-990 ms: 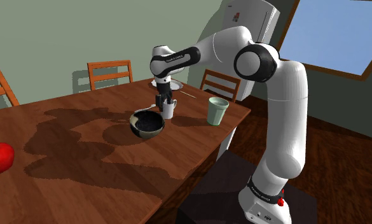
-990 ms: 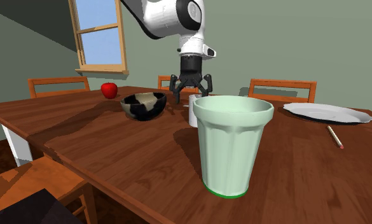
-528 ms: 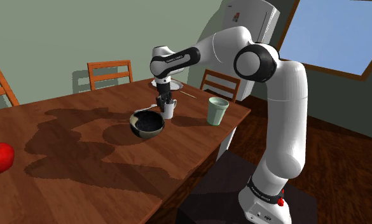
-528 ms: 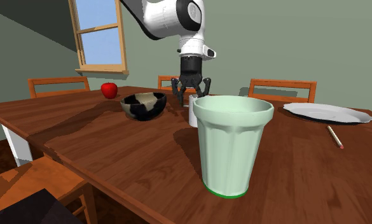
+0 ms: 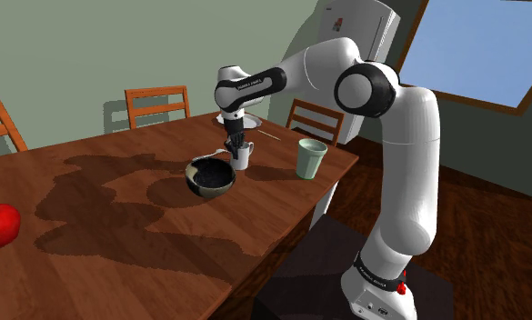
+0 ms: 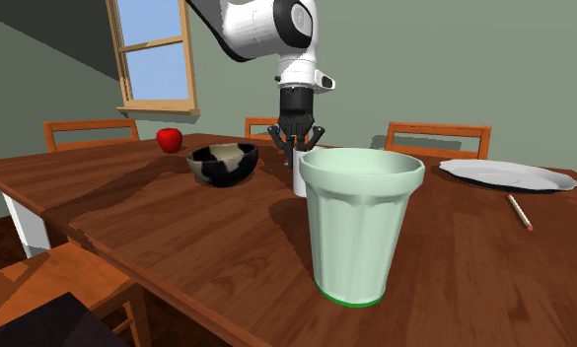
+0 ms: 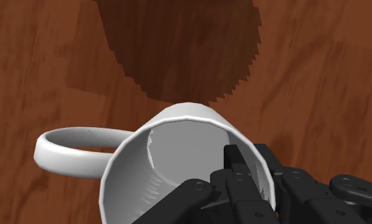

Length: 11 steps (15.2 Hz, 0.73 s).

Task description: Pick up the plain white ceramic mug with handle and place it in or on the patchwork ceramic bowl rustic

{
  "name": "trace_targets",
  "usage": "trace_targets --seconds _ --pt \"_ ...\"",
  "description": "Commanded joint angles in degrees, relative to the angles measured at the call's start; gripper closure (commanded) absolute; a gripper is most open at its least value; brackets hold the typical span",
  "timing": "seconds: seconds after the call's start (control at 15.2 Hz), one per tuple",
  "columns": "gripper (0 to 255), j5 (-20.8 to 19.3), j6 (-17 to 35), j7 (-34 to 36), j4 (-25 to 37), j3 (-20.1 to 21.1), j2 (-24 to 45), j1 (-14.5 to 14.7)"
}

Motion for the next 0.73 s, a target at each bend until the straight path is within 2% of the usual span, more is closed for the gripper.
trace_targets --seconds 0.0,0.66 --pt "255 0.0 0.0 0.0 0.0 0.0 0.0 0.0" --pt "255 0.0 -6.8 -0.4 4.8 0.0 -2.1 0.1"
